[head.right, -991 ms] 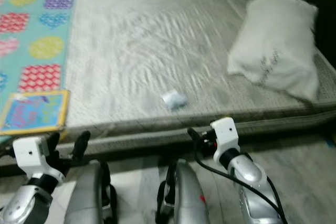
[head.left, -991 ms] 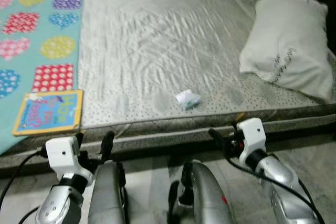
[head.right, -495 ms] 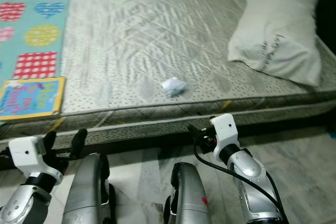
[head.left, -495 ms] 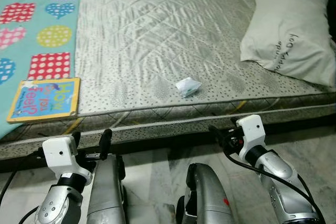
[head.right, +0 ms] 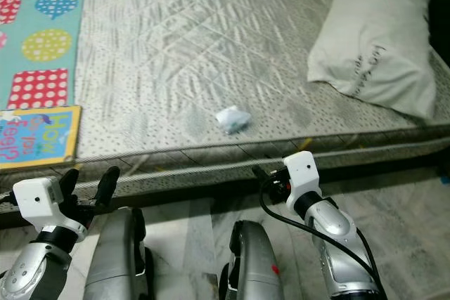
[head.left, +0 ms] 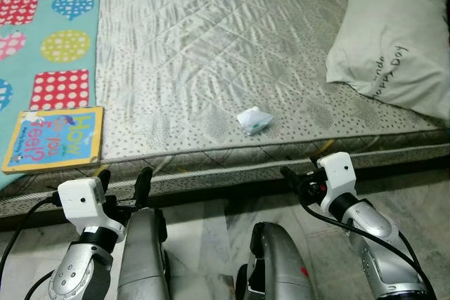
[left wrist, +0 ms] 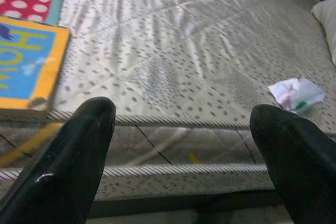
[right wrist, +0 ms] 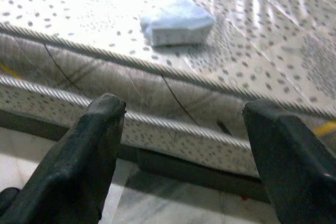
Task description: Clean up the room
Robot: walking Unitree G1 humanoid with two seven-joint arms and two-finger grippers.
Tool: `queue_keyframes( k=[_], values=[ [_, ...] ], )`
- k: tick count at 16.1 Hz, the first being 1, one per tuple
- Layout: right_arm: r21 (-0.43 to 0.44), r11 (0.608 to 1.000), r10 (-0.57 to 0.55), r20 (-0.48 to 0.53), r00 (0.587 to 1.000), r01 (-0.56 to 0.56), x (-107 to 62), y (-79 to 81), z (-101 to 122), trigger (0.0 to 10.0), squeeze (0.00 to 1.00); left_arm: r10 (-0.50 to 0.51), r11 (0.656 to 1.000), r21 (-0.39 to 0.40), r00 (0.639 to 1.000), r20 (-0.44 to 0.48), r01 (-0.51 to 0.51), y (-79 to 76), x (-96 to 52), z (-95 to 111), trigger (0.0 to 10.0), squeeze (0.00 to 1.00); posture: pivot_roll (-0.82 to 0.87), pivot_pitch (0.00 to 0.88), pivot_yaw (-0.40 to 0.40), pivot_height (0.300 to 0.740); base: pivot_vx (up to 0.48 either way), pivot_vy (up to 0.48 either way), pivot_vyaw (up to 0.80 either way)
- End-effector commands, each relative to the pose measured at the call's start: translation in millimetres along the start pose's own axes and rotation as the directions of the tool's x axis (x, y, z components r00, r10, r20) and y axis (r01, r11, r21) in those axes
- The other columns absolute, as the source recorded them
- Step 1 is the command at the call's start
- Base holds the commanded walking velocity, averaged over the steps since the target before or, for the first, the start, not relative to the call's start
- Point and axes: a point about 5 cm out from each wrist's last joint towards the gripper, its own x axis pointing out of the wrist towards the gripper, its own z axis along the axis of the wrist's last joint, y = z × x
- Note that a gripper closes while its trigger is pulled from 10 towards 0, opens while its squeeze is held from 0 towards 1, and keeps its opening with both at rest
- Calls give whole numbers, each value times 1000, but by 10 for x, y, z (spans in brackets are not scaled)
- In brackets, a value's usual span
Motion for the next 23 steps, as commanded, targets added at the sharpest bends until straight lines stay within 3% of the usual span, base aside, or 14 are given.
queue_keyframes(
  k=[1, 10, 14, 20, 23],
  values=[
    [3, 1000, -22, -21, 1000, 22, -48, -42, -61, 10000, 0, -2, 1000, -5, 1000, -18, 2, 2, -21, -42, 10000, 0, -30, 271, -106, 575, 266, 0, 0],
    [-11, 1000, -22, -8, 1000, 22, -15, -23, -61, 10000, 0, 2, 1000, 9, 1000, -27, -2, 5, 8, -50, 10000, 0, -19, 261, -100, 575, 148, 0, 0],
    [-14, 1000, -18, 7, 1000, 19, 39, -10, -15, 10000, 0, 3, 1000, 2, 1000, -31, -3, -10, 15, -57, 10000, 0, -17, 259, -107, 575, 0, 0, 739],
    [20, 999, -28, 35, 999, 28, 302, 59, 102, 10000, 0, 16, 1000, -1, 999, -31, -17, -20, -6, -53, 10000, 0, 10, 258, -116, 575, 0, 0, 0],
    [39, 999, -1, 44, 999, 0, 586, 267, 189, 10000, 0, 19, 1000, 0, 999, -33, -19, -32, -63, -32, 10000, 0, 56, 270, -125, 575, 0, 0, 0]
  ],
)
